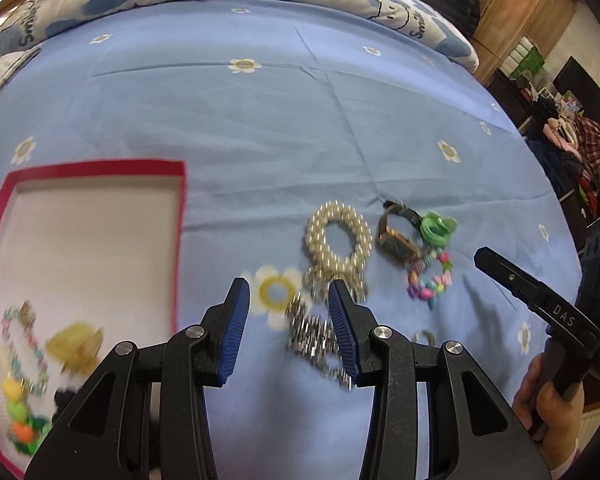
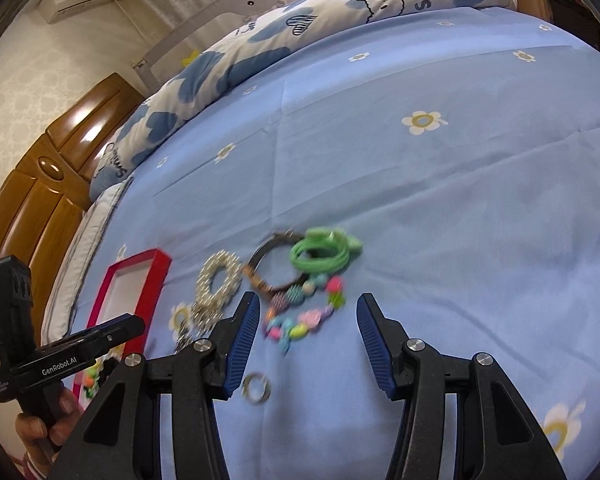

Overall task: Organize jewelry
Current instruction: 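Move the left tool to the pearl bracelet while the right tool approaches the green bow hair tie, then grasp the pearl bracelet with the left tool while the right tool grasps the green bow hair tie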

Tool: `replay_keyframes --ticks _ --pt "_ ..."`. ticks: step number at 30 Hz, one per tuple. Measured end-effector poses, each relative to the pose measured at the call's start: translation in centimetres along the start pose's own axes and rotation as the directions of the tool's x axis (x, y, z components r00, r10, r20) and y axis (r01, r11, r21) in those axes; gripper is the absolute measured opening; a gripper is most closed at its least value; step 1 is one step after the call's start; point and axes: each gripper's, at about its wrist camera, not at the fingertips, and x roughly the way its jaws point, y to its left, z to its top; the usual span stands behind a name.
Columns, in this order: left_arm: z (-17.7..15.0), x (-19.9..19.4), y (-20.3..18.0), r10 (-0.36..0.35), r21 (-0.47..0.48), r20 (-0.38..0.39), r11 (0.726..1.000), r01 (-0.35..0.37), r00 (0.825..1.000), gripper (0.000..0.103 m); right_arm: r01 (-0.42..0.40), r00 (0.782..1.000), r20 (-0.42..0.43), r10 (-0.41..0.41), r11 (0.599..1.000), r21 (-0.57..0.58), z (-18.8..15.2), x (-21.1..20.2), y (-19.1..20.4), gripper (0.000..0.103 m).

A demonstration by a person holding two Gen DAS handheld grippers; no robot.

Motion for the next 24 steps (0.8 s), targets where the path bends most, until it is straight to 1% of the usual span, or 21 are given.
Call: replay_keyframes --ticks 3,7,10,12,13,14,15,18,20,24 --pt "1.2 1.7 -0.3 0.003 0.007 -0.020 1.000 -0.003 1.000 0.039 0.006 1.000 -0.009 -0.006 1.000 0.022 1.1 1.5 -0.7 0.052" --pt "2.6 4.0 -0.9 0.010 0.022 -0.043 1.000 -0.009 0.999 0.039 0.036 0.999 -0.039 -0.035 0.999 0.032 1.9 3.6 -1.3 0.050" --pt "3.1 5.8 -1.2 0.021 0.033 -0.077 0.999 -0.018 0.997 0.039 0.055 0.997 -0.062 -0.053 0.998 0.023 1.9 4.8 -1.4 0.037" --pt "3.0 6.3 -1.3 0.035 0.051 -0.076 0.998 -0.031 0.997 0.035 0.067 0.996 -0.064 -0.066 0.998 0.017 2.0 5.1 -1.4 0.024" --pt "3.0 6.4 -1.5 0.042 0.062 -0.070 0.997 -0.038 0.997 0.028 0.068 0.996 -0.062 -0.067 0.998 0.016 2.0 5.2 -1.4 0.019" --pt "2.9 6.4 -1.7 0.042 0.080 -0.065 0.996 -0.037 0.997 0.016 0.064 0.996 -0.060 -0.063 0.998 0.017 2.0 5.3 -1.5 0.013" --pt "2.8 6.4 -1.9 0.035 0.089 -0.066 0.996 -0.029 0.997 0.013 0.061 0.997 -0.055 -0.060 0.998 0.019 2.0 5.2 -1.5 0.011" --pt "2.5 6.0 -2.2 0.046 0.117 -0.042 0.992 -0.041 0.998 0.013 0.053 0.998 -0.039 -0.052 0.998 0.025 1.9 4.9 -1.6 0.008" --pt "2.4 5.6 -2.3 0.035 0.119 -0.034 0.992 -0.030 0.999 0.012 0.041 0.999 -0.026 -0.040 0.999 0.034 1.8 4.4 -1.6 0.000" --pt "2.0 3.7 -2.3 0.008 0.114 0.002 0.993 -0.008 1.000 0.011 0.015 1.000 -0.002 -0.015 1.000 0.027 1.4 3.1 -1.0 0.000"
